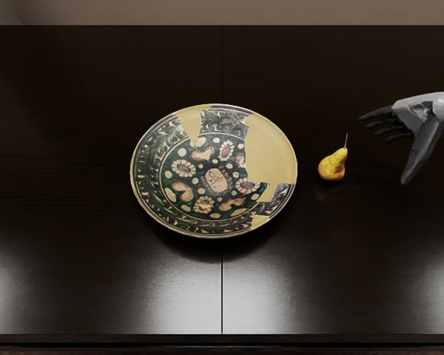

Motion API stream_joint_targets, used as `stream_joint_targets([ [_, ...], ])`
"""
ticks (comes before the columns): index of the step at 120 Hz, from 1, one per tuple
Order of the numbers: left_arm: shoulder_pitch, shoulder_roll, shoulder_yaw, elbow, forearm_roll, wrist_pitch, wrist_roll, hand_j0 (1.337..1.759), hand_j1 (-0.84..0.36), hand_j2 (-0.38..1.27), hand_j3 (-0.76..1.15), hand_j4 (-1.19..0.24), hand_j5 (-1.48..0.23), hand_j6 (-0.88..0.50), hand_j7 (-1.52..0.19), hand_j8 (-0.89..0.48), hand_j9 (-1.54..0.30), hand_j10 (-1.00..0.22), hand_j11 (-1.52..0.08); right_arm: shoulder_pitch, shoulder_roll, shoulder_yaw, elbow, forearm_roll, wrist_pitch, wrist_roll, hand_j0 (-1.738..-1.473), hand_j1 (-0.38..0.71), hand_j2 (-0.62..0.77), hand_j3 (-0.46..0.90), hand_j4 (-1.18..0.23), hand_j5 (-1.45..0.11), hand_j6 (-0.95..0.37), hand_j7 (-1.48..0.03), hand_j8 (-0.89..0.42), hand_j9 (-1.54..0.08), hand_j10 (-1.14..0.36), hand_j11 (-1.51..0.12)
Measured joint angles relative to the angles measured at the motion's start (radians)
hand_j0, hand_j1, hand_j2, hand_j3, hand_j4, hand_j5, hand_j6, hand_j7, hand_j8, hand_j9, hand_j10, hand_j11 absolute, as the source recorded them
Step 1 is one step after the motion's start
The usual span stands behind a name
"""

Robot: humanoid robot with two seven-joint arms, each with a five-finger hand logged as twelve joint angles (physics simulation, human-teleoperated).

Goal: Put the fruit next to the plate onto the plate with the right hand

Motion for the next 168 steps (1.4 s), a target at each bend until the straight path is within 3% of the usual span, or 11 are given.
stream_joint_targets([
  [38, 0.012, 0.000, -0.002, -0.001, 0.001, 0.000, 0.000, 1.658, 0.35, 0.00, 0.00, 0.00, 0.00, 0.00, 0.00, 0.00, 0.00, 0.00, 0.00, -0.048, 0.023, -0.042, 0.089, -0.197, -0.297, 0.006, -1.658, -0.31, -0.01, 0.00, -0.04, -0.04, -0.04, -0.04, -0.04, -0.04, -0.04, -0.04],
  [58, 0.017, 0.000, -0.002, -0.001, 0.000, 0.000, 0.000, 1.658, 0.35, 0.00, 0.00, 0.00, 0.00, 0.00, 0.00, 0.00, 0.00, 0.00, 0.00, -0.086, -0.015, -0.065, 0.170, -0.291, -0.445, 0.054, -1.658, -0.31, -0.01, 0.00, -0.04, -0.04, -0.04, -0.04, -0.04, -0.04, -0.04, -0.04],
  [70, 0.025, 0.000, -0.002, -0.001, 0.000, 0.000, 0.000, 1.658, 0.35, 0.00, 0.00, 0.00, 0.00, 0.00, 0.00, 0.00, 0.00, 0.00, 0.00, -0.138, -0.009, -0.068, 0.191, -0.338, -0.521, 0.143, -1.658, -0.31, -0.01, 0.00, -0.04, -0.04, -0.04, -0.04, -0.04, -0.04, -0.04, -0.04],
  [87, 0.031, 0.000, -0.003, -0.001, 0.001, 0.000, 0.000, 1.658, 0.35, 0.00, 0.00, 0.00, 0.00, 0.00, 0.00, 0.00, 0.00, 0.00, 0.00, -0.209, 0.053, -0.069, 0.154, -0.364, -0.567, 0.372, -1.658, -0.31, 0.00, 0.00, -0.04, -0.04, -0.04, -0.04, -0.04, -0.04, -0.04, -0.04],
  [105, 0.032, 0.000, -0.003, -0.001, 0.001, 0.000, 0.000, 1.658, 0.35, 0.00, 0.00, 0.00, 0.00, 0.00, 0.00, 0.00, 0.00, 0.00, 0.00, -0.255, 0.062, -0.065, 0.134, -0.349, -0.575, 0.501, -1.658, -0.31, 0.00, 0.00, -0.04, -0.04, -0.04, -0.04, -0.04, -0.04, -0.04, -0.04],
  [120, 0.032, 0.000, -0.003, 0.000, 0.000, 0.000, 0.000, 1.658, 0.35, 0.00, 0.00, 0.00, 0.00, 0.00, 0.00, 0.00, 0.00, 0.00, 0.00, -0.285, -0.014, -0.067, 0.134, -0.271, -0.538, 0.647, -1.658, -0.31, 0.00, 0.00, -0.04, -0.04, -0.04, -0.04, -0.04, -0.04, -0.04, -0.04],
  [137, 0.032, 0.000, -0.003, 0.000, 0.001, 0.000, 0.000, 1.658, 0.35, 0.00, 0.00, 0.00, 0.00, 0.00, 0.00, 0.00, 0.00, 0.00, 0.00, -0.304, -0.042, -0.070, 0.130, -0.240, -0.491, 0.703, -1.658, -0.31, 0.00, 0.00, -0.04, -0.04, -0.04, -0.04, -0.04, -0.04, -0.04, -0.04],
  [168, 0.032, 0.000, -0.003, -0.002, 0.001, 0.000, 0.000, 1.658, 0.35, 0.00, 0.00, 0.00, 0.00, 0.00, 0.00, 0.00, 0.00, 0.00, 0.00, -0.324, 0.039, -0.070, 0.079, -0.237, -0.485, 0.714, -1.658, -0.31, 0.00, 0.00, -0.04, -0.04, -0.04, -0.04, -0.04, -0.04, -0.04, -0.04],
])
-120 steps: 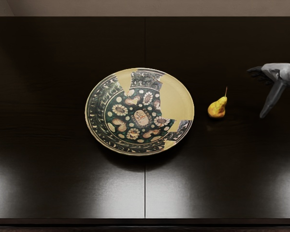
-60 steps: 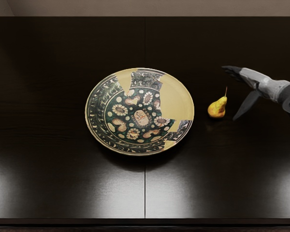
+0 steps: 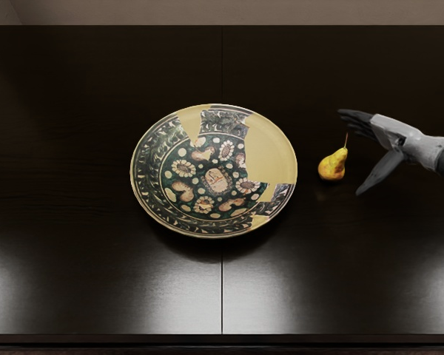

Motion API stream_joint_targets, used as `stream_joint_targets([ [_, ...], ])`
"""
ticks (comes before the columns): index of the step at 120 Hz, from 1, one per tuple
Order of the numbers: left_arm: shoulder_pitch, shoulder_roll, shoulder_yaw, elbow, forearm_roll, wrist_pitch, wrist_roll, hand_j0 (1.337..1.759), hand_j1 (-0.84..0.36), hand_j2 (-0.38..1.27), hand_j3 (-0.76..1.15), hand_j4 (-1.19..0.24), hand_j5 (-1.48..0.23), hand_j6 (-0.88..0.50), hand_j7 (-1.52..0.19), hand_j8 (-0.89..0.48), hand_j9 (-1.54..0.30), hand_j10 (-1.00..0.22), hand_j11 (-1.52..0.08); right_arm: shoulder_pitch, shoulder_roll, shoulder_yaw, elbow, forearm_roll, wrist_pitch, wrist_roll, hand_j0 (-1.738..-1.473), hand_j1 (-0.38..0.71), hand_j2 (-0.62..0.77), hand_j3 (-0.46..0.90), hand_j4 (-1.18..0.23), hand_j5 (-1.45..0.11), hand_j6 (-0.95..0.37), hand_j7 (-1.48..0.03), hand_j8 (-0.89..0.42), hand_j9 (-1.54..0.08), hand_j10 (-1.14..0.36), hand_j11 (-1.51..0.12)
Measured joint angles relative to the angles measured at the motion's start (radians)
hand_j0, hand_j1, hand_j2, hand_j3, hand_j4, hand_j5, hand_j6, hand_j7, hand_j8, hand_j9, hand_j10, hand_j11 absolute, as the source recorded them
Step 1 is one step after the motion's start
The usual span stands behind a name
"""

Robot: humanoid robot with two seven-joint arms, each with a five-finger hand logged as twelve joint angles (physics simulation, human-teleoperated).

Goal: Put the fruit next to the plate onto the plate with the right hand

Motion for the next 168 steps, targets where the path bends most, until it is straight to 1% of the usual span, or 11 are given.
stream_joint_targets([
  [23, 0.000, 0.000, 0.000, 0.001, 0.000, 0.000, 0.000, 1.658, 0.35, 0.00, 0.00, 0.00, 0.00, 0.00, 0.00, 0.00, 0.00, 0.00, 0.00, -0.003, 0.046, -0.005, -0.043, -0.009, -0.038, 0.000, -1.658, -0.30, 0.00, 0.00, -0.04, -0.05, -0.05, -0.05, -0.05, -0.05, -0.04, -0.05],
  [47, -0.002, 0.000, 0.001, 0.002, 0.000, 0.000, 0.000, 1.658, 0.35, 0.00, 0.00, 0.00, 0.00, 0.00, 0.00, 0.00, 0.00, 0.00, 0.00, -0.002, 0.095, -0.018, -0.100, -0.013, -0.045, 0.003, -1.658, -0.24, -0.02, 0.00, -0.10, -0.12, -0.10, -0.12, -0.10, -0.12, -0.10, -0.12],
  [63, -0.004, 0.000, 0.002, 0.004, -0.001, 0.000, 0.000, 1.658, 0.35, 0.00, 0.00, 0.00, 0.00, 0.00, 0.00, 0.00, 0.00, 0.00, 0.00, -0.002, 0.141, -0.020, -0.157, -0.014, -0.046, 0.005, -1.658, -0.22, -0.02, 0.00, -0.11, -0.14, -0.11, -0.14, -0.11, -0.14, -0.11, -0.14],
  [79, -0.005, 0.000, 0.002, 0.005, 0.000, 0.000, 0.000, 1.658, 0.35, 0.00, 0.00, 0.00, 0.00, 0.00, 0.00, 0.00, 0.00, 0.00, 0.00, -0.002, 0.158, -0.021, -0.185, -0.014, -0.047, 0.006, -1.658, -0.20, -0.02, 0.00, -0.13, -0.16, -0.13, -0.16, -0.13, -0.16, -0.13, -0.16],
  [102, -0.006, 0.000, 0.002, 0.006, 0.000, 0.000, 0.000, 1.658, 0.35, 0.00, 0.00, 0.00, 0.00, 0.00, 0.00, 0.00, 0.00, 0.00, 0.00, -0.002, 0.163, -0.022, -0.193, -0.039, -0.047, 0.008, -1.658, -0.12, -0.04, 0.00, -0.20, -0.25, -0.20, -0.25, -0.20, -0.25, -0.20, -0.25],
  [146, -0.006, 0.000, 0.002, 0.005, 0.000, 0.000, 0.000, 1.658, 0.35, 0.00, 0.00, 0.00, 0.00, 0.00, 0.00, 0.00, 0.00, 0.00, 0.00, -0.002, 0.162, -0.028, -0.177, -0.069, -0.047, 0.009, -1.658, 0.05, -0.06, 0.00, -0.34, -0.43, -0.34, -0.43, -0.34, -0.43, -0.33, -0.43],
  [168, -0.006, 0.000, 0.002, 0.004, -0.001, 0.000, 0.000, 1.658, 0.35, 0.00, 0.00, 0.00, 0.00, 0.00, 0.00, 0.00, 0.00, 0.00, 0.00, -0.004, 0.161, -0.028, -0.170, -0.109, -0.047, 0.008, -1.658, 0.10, -0.07, 0.00, -0.38, -0.48, -0.38, -0.48, -0.38, -0.48, -0.37, -0.48],
])
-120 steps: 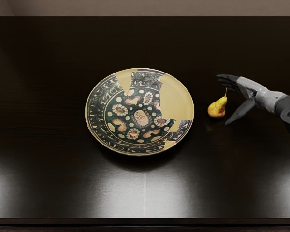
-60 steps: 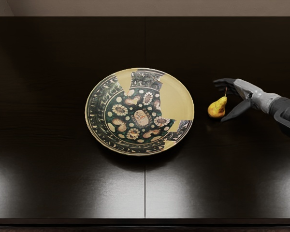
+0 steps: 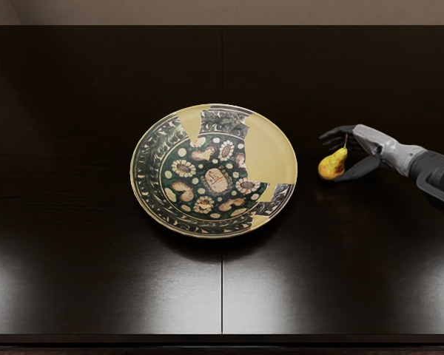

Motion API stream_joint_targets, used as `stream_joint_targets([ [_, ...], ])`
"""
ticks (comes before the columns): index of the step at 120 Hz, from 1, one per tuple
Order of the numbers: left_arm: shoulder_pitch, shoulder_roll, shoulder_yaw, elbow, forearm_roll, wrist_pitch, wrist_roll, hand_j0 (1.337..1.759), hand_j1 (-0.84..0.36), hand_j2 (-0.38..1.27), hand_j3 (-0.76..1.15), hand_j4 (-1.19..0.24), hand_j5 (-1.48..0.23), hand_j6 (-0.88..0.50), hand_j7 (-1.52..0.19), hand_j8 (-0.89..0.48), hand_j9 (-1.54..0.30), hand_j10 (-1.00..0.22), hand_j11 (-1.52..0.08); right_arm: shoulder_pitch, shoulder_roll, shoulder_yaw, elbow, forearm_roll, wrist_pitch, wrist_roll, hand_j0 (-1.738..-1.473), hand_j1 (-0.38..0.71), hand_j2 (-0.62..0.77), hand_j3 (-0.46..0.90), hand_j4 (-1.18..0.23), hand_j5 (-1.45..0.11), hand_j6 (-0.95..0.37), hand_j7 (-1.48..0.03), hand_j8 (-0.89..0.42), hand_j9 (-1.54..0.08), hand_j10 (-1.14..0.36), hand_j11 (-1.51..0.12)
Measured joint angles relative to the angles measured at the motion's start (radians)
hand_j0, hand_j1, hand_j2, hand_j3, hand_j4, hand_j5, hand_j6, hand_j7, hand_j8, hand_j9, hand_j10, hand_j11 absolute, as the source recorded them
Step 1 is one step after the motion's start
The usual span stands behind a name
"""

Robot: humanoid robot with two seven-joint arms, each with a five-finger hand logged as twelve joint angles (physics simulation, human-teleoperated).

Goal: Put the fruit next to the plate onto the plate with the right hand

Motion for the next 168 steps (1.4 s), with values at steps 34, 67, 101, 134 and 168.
stream_joint_targets([
  [34, 0.000, 0.000, 0.000, 0.000, 0.000, 0.000, 0.000, 1.658, 0.35, 0.00, 0.00, 0.00, 0.00, 0.00, 0.00, 0.00, 0.00, 0.00, 0.00, -0.006, 0.003, -0.001, -0.003, -0.017, -0.001, 0.001, -1.658, 0.14, -0.08, 0.00, -0.41, -0.53, -0.41, -0.53, -0.41, -0.53, -0.41, -0.53],
  [67, 0.000, 0.000, 0.000, 0.000, 0.000, 0.000, 0.000, 1.658, 0.35, 0.00, 0.00, 0.00, 0.00, 0.00, 0.00, 0.00, 0.00, 0.00, 0.00, -0.007, 0.004, -0.002, 0.001, -0.022, 0.001, 0.001, -1.658, 0.23, -0.03, 0.00, -0.50, -0.65, -0.50, -0.65, -0.42, -0.65, -0.50, -0.65],
  [101, 0.000, 0.000, 0.000, 0.000, 0.000, 0.000, 0.000, 1.658, 0.35, 0.00, 0.00, 0.00, 0.00, 0.00, 0.00, 0.00, 0.00, 0.00, 0.00, -0.008, 0.004, -0.006, 0.006, -0.021, 0.000, 0.002, -1.657, 0.29, 0.13, 0.00, -0.60, -0.72, -0.55, -0.75, -0.40, -0.74, -0.49, -0.76],
  [134, 0.000, 0.000, 0.000, 0.001, 0.000, 0.000, 0.000, 1.658, 0.35, 0.00, 0.00, 0.00, 0.00, 0.00, 0.00, 0.00, 0.00, 0.00, 0.00, -0.006, 0.004, -0.010, 0.008, -0.022, 0.000, 0.003, -1.653, 0.26, 0.27, 0.00, -0.71, -0.85, -0.60, -0.89, -0.41, -0.88, -0.50, -0.91],
  [168, 0.000, 0.000, 0.001, 0.001, 0.000, 0.000, 0.000, 1.658, 0.35, 0.00, 0.00, 0.00, 0.00, 0.00, 0.00, 0.00, 0.00, 0.00, 0.00, -0.002, 0.001, -0.015, 0.013, -0.024, 0.007, 0.017, -1.658, 0.31, 0.34, 0.00, -0.73, -1.07, -0.51, -1.00, -0.27, -1.07, -0.41, -1.07],
])
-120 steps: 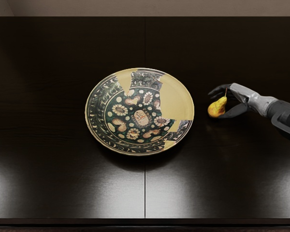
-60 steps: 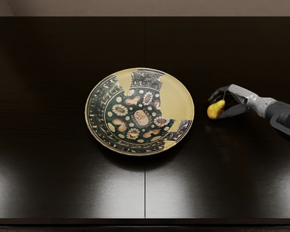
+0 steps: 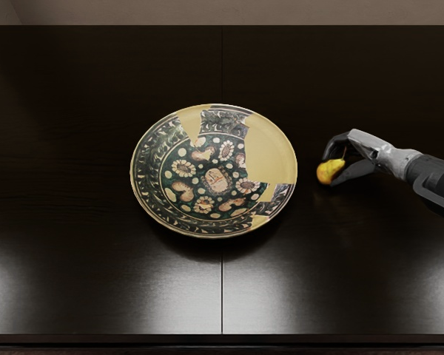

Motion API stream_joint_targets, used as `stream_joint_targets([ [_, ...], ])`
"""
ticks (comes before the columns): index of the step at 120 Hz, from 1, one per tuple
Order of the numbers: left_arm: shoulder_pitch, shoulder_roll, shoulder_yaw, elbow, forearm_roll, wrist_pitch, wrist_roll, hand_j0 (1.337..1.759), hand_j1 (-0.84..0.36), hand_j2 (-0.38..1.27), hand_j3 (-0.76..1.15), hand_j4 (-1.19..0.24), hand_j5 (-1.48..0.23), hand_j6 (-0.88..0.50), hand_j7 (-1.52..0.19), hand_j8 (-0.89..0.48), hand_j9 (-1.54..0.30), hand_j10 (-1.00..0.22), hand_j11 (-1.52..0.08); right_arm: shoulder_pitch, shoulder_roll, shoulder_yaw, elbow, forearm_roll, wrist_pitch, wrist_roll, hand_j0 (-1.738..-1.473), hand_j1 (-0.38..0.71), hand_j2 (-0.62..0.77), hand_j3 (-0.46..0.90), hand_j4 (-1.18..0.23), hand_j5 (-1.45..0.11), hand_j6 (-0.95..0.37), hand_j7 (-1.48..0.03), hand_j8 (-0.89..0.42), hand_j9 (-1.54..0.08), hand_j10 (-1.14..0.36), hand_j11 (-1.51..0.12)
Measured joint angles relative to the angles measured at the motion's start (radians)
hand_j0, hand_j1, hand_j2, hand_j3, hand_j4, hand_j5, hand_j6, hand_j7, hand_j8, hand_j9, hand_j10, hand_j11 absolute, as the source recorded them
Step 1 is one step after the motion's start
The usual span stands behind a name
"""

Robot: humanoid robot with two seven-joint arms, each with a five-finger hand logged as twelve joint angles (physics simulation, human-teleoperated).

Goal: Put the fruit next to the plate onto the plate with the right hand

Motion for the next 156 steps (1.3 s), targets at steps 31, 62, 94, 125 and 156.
stream_joint_targets([
  [31, 0.000, 0.000, 0.001, 0.000, 0.000, 0.000, 0.000, 1.658, 0.35, 0.00, 0.00, 0.00, 0.00, 0.00, 0.00, 0.00, 0.00, 0.00, 0.00, 0.004, -0.041, 0.011, 0.058, 0.002, 0.001, 0.006, -1.658, 0.32, 0.41, 0.00, -0.76, -1.16, -0.51, -1.05, -0.28, -1.14, -0.47, -1.14],
  [62, 0.000, 0.000, 0.000, -0.003, 0.000, 0.000, 0.000, 1.658, 0.35, 0.00, 0.00, 0.00, 0.00, 0.00, 0.00, 0.00, 0.00, 0.00, 0.00, 0.011, -0.107, 0.017, 0.148, 0.008, 0.001, 0.001, -1.657, 0.34, 0.50, 0.00, -0.81, -1.18, -0.55, -1.10, -0.33, -1.15, -0.60, -1.14],
  [94, 0.005, 0.000, -0.002, -0.007, 0.000, 0.000, 0.000, 1.658, 0.35, 0.00, 0.00, 0.00, 0.00, 0.00, 0.00, 0.00, 0.00, 0.00, 0.00, 0.041, -0.146, 0.018, 0.215, 0.019, 0.008, -0.005, -1.657, 0.33, 0.50, 0.00, -0.83, -1.20, -0.54, -1.12, -0.33, -1.16, -0.61, -1.16],
  [125, 0.005, 0.000, -0.005, -0.008, 0.001, 0.000, 0.000, 1.658, 0.35, 0.00, 0.00, 0.00, 0.00, 0.00, 0.00, 0.00, 0.00, 0.00, 0.00, 0.078, -0.161, 0.042, 0.249, 0.048, 0.050, -0.025, -1.653, 0.36, 0.57, 0.00, -0.84, -1.19, -0.54, -1.13, -0.34, -1.15, -0.77, -1.15],
  [156, 0.005, 0.000, -0.004, -0.006, 0.000, 0.000, 0.000, 1.658, 0.35, 0.00, 0.00, 0.00, 0.00, 0.00, 0.00, 0.00, 0.00, 0.00, 0.00, 0.148, -0.150, 0.044, 0.272, 0.090, 0.093, -0.049, -1.653, 0.36, 0.57, 0.00, -0.83, -1.20, -0.53, -1.13, -0.34, -1.15, -0.84, -1.16],
])
